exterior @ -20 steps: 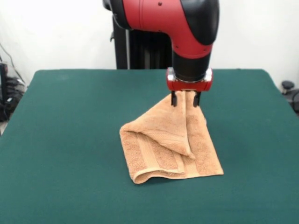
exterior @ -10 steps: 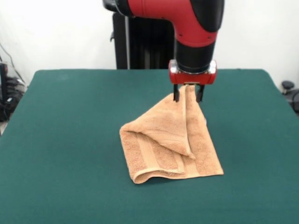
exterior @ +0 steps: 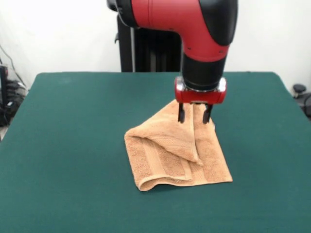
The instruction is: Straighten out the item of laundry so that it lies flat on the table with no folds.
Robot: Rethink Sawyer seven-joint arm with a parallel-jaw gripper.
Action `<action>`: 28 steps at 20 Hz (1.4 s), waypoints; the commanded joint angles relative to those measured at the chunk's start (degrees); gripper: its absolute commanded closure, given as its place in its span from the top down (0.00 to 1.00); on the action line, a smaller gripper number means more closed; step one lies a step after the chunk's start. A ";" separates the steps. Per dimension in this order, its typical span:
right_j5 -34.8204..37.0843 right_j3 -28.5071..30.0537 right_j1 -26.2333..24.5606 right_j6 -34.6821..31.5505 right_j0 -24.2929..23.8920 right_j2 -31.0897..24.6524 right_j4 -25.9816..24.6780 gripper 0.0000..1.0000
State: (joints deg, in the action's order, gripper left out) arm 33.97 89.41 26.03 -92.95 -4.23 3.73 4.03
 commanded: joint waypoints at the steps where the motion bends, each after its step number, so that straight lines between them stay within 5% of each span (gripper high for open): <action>1: 2.46 -7.79 -5.50 -10.46 1.34 0.16 0.20 1.00; 28: 5.91 -10.13 -6.39 -8.01 2.94 1.51 -1.11 1.00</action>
State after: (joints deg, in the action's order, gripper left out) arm 33.99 81.86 24.10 -92.95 -3.68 7.24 3.99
